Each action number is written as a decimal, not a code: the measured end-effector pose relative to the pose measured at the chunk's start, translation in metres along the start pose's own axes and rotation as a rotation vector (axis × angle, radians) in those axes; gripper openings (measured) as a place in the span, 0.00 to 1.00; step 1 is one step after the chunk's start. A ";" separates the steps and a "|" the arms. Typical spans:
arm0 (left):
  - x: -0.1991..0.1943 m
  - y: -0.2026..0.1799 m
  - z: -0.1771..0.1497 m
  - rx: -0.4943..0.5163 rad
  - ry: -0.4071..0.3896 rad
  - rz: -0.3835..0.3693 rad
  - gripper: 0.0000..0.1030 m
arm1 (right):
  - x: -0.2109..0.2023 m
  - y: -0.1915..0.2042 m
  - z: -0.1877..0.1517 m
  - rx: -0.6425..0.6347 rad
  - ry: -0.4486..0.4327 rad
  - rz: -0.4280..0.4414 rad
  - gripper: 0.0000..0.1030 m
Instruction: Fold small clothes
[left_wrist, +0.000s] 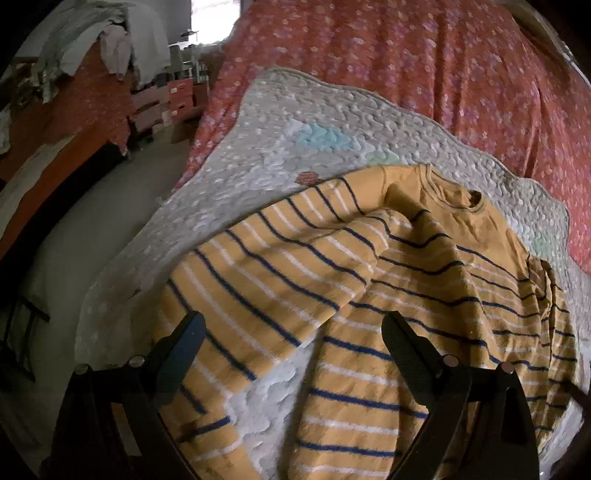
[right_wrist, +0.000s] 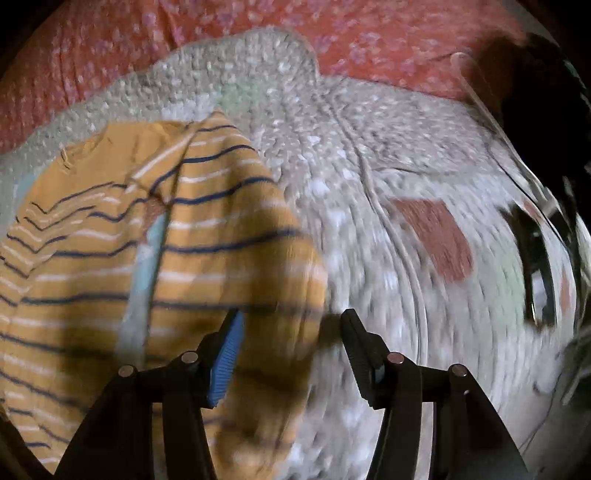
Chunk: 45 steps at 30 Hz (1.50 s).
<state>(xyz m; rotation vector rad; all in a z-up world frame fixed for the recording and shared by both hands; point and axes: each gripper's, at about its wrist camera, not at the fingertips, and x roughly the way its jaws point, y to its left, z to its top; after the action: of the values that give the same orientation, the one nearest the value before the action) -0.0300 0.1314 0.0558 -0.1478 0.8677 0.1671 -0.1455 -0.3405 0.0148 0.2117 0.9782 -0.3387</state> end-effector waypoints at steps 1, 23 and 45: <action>-0.003 0.003 -0.002 -0.010 -0.002 0.007 0.93 | -0.010 0.006 -0.008 -0.001 -0.028 0.032 0.57; -0.004 -0.003 -0.021 -0.030 0.054 -0.025 0.93 | -0.023 -0.151 0.094 0.315 -0.087 -0.345 0.20; 0.021 -0.010 -0.094 0.069 0.367 -0.086 0.93 | -0.009 0.077 -0.093 -0.037 0.261 0.592 0.59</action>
<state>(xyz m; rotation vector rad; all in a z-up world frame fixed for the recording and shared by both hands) -0.0847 0.1054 -0.0199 -0.1534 1.2286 0.0286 -0.1939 -0.2373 -0.0265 0.5061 1.1262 0.2558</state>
